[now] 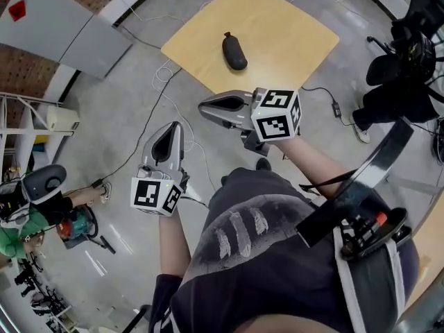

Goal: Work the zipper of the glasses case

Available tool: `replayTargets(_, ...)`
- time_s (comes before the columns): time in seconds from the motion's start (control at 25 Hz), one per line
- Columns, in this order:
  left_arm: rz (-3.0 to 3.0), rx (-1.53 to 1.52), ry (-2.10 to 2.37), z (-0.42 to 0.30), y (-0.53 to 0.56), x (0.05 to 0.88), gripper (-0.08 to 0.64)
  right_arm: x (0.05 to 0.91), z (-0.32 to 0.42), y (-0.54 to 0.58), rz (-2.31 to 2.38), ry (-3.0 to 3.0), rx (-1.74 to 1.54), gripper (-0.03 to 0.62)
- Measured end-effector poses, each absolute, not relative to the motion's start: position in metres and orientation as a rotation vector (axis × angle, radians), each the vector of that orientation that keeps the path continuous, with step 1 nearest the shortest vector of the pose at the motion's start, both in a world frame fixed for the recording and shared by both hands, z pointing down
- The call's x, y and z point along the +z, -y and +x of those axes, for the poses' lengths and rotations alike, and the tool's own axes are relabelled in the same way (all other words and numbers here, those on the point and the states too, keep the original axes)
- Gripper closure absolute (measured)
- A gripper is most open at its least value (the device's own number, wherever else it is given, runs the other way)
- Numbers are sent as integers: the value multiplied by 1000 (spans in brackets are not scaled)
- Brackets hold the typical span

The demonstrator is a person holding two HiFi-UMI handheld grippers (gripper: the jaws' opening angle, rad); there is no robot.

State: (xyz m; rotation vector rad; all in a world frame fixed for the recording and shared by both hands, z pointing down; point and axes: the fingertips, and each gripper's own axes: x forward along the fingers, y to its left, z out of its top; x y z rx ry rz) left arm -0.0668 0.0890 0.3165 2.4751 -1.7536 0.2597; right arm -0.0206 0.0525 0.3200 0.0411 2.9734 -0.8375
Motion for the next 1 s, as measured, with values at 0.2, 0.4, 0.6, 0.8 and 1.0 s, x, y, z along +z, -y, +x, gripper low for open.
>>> replayTargets(0.2,2499,194,1763,-84,-102,310,560,315,-38,-63,-2,-3008,-756,591)
replayTargets(0.4,2521,123,1720,-126,-122,305,560,312,-77,-83,-79,-3041,-769,591)
replayTargets(0.6,2527,20,1612,-151,-145,327,560,341,-86,-116,-205,-3084,-835,591)
replayTargets(0.8,2603,17,1449,-145,-145,340,560,352,-90,-139,-331,-3098,-875,591)
replayTargets(1.0,2734,50,1386,-115,-152,317,560,332,-84,-144,-364,-3093,-824,591)
